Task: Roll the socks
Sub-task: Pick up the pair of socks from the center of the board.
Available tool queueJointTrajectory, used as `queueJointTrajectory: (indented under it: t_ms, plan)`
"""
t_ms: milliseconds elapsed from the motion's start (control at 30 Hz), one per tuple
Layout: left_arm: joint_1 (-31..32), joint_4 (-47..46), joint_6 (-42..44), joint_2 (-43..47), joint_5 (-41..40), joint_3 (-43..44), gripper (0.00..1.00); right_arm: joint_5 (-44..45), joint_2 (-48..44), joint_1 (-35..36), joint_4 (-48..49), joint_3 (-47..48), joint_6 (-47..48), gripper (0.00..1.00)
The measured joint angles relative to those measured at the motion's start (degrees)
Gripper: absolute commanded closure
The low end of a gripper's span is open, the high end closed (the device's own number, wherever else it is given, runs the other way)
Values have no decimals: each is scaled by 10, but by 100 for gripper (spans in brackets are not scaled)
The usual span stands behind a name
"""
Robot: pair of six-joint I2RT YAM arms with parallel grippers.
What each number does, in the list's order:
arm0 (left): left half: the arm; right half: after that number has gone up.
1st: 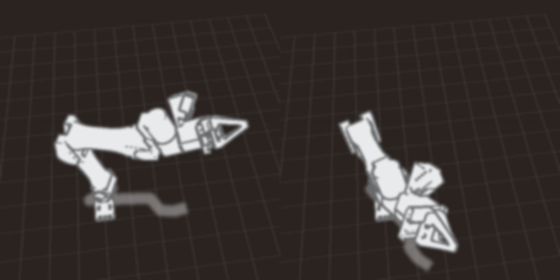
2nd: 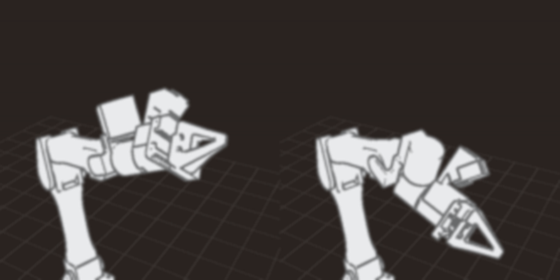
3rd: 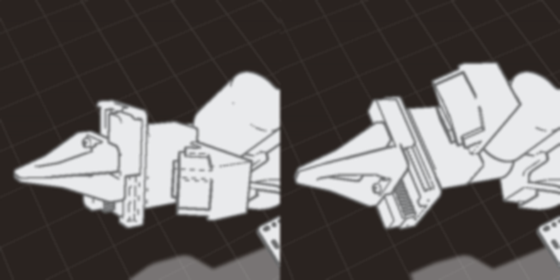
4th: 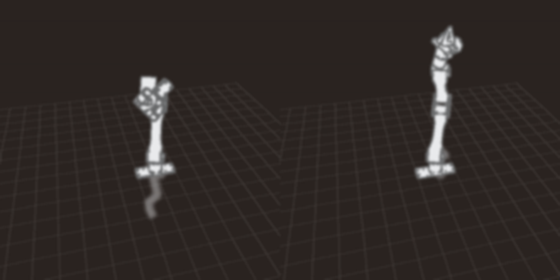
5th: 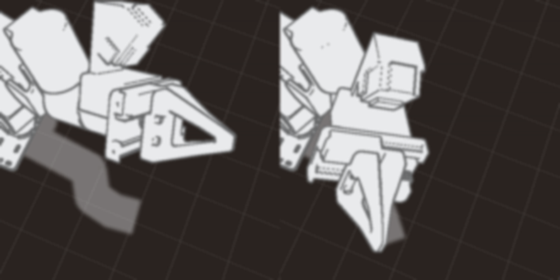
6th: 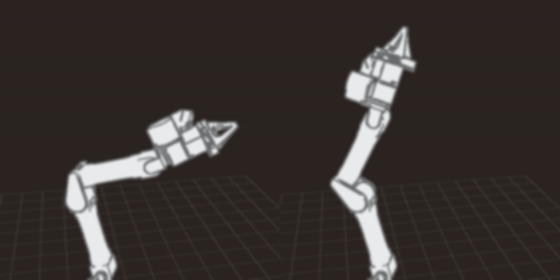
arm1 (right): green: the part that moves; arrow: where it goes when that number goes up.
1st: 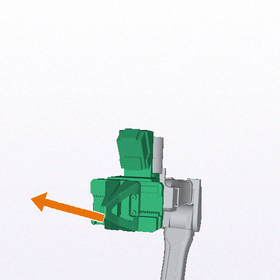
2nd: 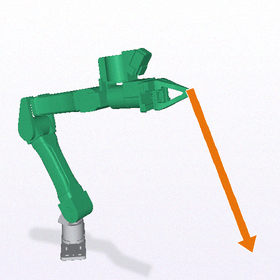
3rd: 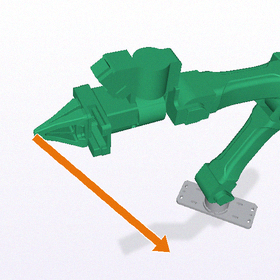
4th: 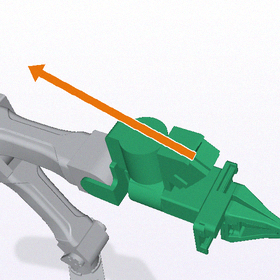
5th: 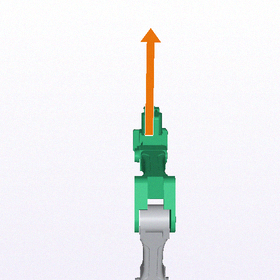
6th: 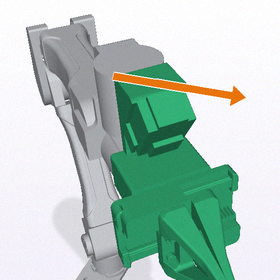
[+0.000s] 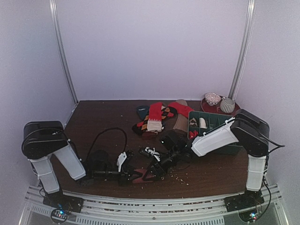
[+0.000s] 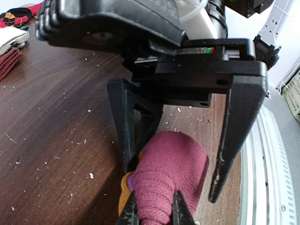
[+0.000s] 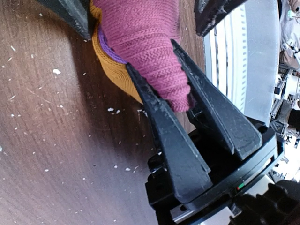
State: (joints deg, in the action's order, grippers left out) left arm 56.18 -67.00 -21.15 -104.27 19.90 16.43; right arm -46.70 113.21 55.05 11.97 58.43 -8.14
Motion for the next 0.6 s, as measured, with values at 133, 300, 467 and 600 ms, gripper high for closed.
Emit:
queueJointTrajectory:
  t_ms: [133,300,467,600]
  plan:
    - [0,1,0,0,6,0,100,-1,2,2,-1,0,-9,48]
    - [0,3,0,0,9,0,100,-10,14,2,-9,6,-12,74]
    - [0,3,0,0,9,0,90,-22,20,-4,-17,11,-24,94]
    - [-2,21,4,9,7,3,45,-25,24,-5,-17,14,-30,100]
